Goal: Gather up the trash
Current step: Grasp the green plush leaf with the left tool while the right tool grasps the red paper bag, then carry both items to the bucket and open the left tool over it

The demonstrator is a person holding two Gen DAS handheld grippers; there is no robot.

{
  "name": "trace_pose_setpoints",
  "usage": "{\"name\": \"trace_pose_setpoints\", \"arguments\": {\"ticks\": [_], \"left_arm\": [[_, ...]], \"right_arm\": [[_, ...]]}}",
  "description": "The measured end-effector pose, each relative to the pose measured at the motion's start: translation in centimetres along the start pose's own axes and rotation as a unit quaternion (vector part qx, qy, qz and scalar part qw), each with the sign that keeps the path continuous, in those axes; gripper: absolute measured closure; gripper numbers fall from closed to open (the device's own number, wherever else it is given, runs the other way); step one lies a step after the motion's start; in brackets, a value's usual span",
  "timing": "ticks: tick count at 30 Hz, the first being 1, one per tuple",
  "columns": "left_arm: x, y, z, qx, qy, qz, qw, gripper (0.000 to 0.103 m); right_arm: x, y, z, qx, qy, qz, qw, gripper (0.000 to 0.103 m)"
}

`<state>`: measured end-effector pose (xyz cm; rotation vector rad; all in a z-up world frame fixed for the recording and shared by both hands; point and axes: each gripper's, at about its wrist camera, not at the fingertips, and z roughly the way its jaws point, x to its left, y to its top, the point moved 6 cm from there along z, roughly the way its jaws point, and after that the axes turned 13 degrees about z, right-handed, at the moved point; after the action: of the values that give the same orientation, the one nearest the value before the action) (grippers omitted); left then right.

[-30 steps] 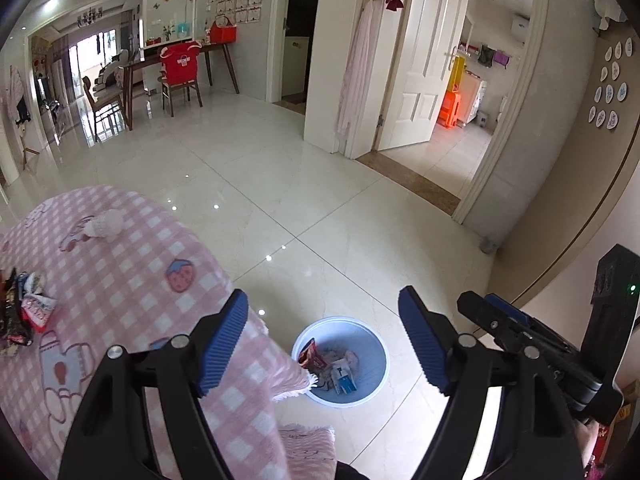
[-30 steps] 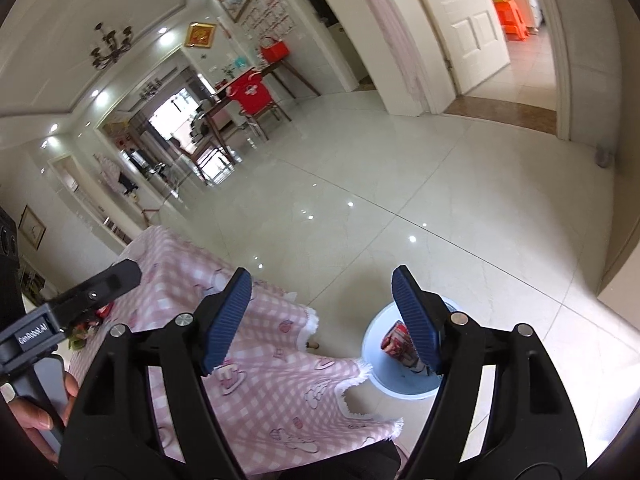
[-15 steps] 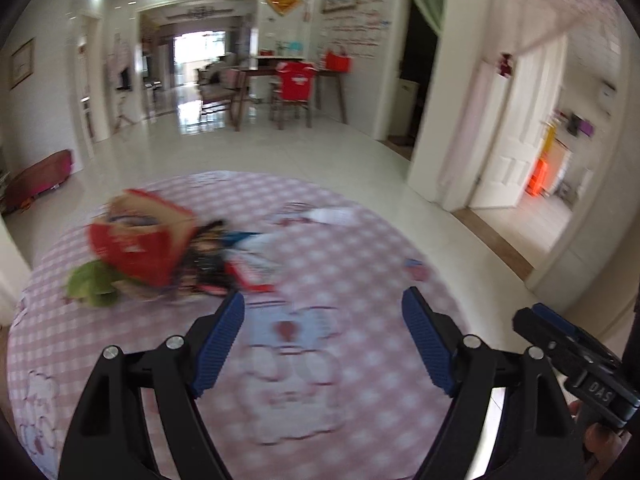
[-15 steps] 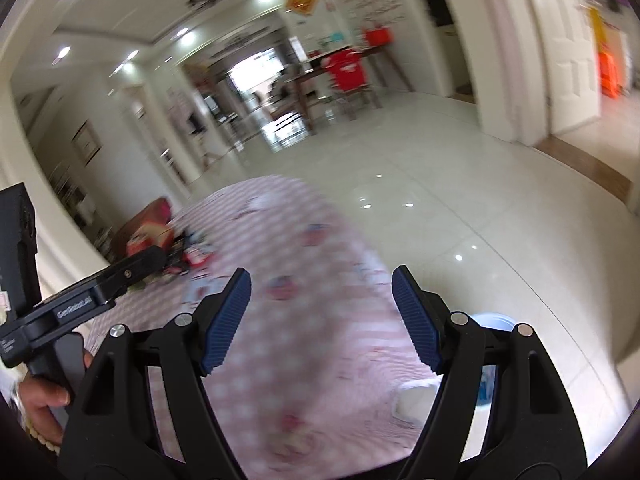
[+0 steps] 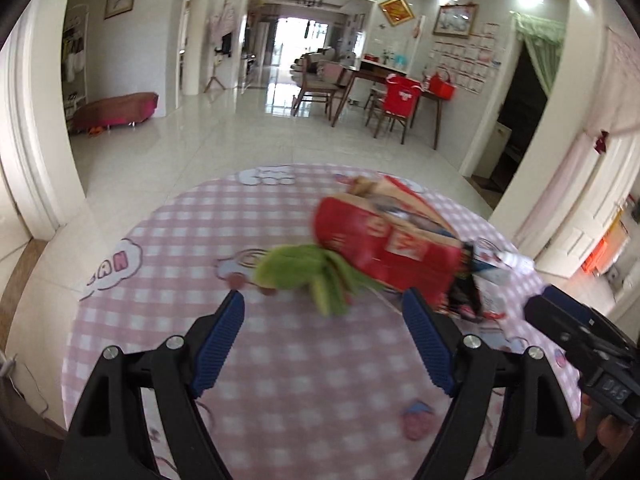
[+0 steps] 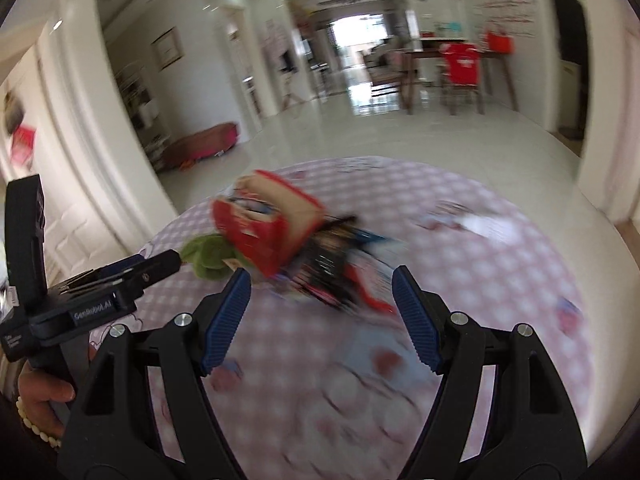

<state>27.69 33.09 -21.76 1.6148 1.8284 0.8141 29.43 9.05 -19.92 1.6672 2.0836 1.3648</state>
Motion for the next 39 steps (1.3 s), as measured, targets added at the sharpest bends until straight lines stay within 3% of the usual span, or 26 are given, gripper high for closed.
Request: {"name": "trace_pose_setpoints", "arguments": {"ticks": [9,12,14,17,23,26,29,39], "left_arm": [[1.0,0.2,3.0,0.016,-0.013,0.0,0.9998,0.024],[0.8,0.5,4.4,0.022,-0.017,0.006,0.9996,0.024],[0.5,0.7,5.4,0.028,-0.019,0.013,0.9994,0.024],[0.1,0.8,5.9,0.032,-0.023,0.018,0.999,0.028],[-0.4,0.6,7.1,0.049,-0.041,0.022,0.9977,0.087],[-0.5,0.4,6.6,0.041,-0.031,0.038,0.998,0.09],[-0.5,0.7,4.9,0.018,-0.03,0.023,0.9991,0.09],[-2.4,3.0,-3.4,-0.058,-0.034,0.023,0.9975,0.09]], "right_arm": [[4.0,1.8,8.0,0.015,-0.012,-0.067,0.998,0.035],[4.5,1.8,9.3,0.024,-0.006,-0.078,0.997,0.051],[5.0,1.6,10.1,0.03,-0.008,-0.094,0.995,0.07],[5.1,1.5,10.4,0.031,0.001,-0.104,0.994,0.081],[4.6,1.5,9.0,0.018,0.025,-0.09,0.995,0.089],[4.6,1.5,7.5,0.006,0.036,-0.086,0.996,0.09],[4.6,1.9,5.5,-0.008,0.048,-0.08,0.996,0.09],[3.0,4.5,-3.3,-0.073,0.063,-0.044,0.994,0.09]]}}
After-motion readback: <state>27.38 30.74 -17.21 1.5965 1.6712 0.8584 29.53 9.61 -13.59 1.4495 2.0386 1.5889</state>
